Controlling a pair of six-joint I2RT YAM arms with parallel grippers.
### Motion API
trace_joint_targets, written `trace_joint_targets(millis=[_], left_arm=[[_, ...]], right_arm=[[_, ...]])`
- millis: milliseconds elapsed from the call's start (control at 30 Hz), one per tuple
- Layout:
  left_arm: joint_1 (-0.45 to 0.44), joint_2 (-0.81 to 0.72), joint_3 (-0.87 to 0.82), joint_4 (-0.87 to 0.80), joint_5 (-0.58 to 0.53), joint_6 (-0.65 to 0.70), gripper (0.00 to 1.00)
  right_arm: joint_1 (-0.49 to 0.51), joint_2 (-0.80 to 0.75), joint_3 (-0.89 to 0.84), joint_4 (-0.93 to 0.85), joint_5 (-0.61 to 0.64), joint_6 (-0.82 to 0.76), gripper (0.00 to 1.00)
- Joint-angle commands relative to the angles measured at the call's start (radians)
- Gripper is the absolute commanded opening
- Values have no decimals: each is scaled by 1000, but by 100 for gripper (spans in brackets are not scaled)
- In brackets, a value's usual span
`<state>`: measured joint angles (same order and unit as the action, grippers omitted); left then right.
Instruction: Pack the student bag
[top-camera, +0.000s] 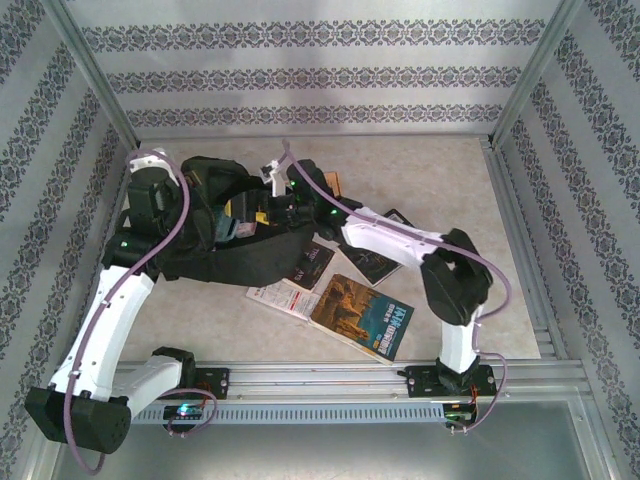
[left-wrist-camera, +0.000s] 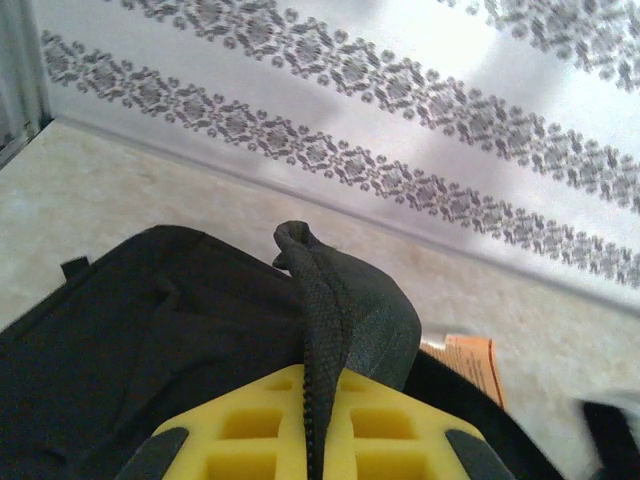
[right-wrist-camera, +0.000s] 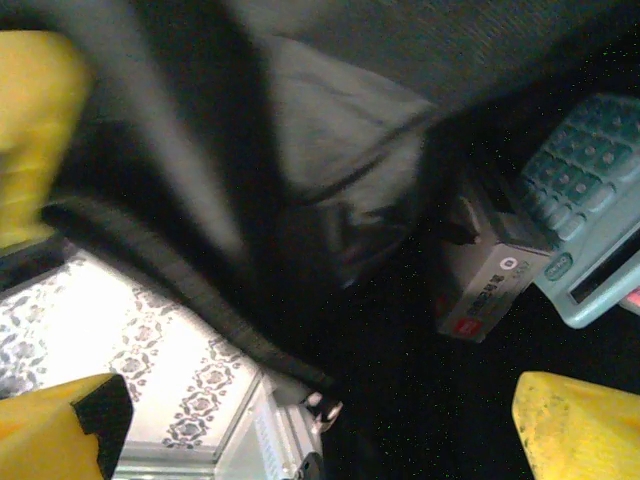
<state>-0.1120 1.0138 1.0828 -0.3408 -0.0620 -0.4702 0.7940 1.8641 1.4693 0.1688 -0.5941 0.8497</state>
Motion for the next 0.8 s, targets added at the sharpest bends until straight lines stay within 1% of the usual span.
trace_joint_targets(millis=[0,133,233,333,400,467,567,667,733,767], left_arm=[[62,-24,-7,152,46,-139,0],[81,-21,-12,186,62,-173,0],[87,-1,-8,205,85,-180,0],[87,47,5,188,151,-170,0],[87,76,-8,178,203,-175,0],[87,101,-39,178,256,-192,0],[65,139,-91,187,343,-201,0],[4,170,-108,156,368,-162,0],[-25,181,-117,137,385,-143,7],[-37,184,-121,125,395,-130,14]], right_arm=[[-17,-89,-25,-55,43,-119,98],[-43,-173,-55,-164,128,-173,98],[-69,-225,-102,-206,140,-183,96],[-100,-289,-181,-274,207,-173,91],[-114,-326,-233,-372,289,-187,88],[-114,-355,-275,-479,363,-236,87],[-107,-404,-361,-591,447,-301,86],[-100,-466,-462,-655,517,-340,81],[-101,-504,-529,-665,551,-328,76],[-103,-517,-556,-670,553,-318,72]])
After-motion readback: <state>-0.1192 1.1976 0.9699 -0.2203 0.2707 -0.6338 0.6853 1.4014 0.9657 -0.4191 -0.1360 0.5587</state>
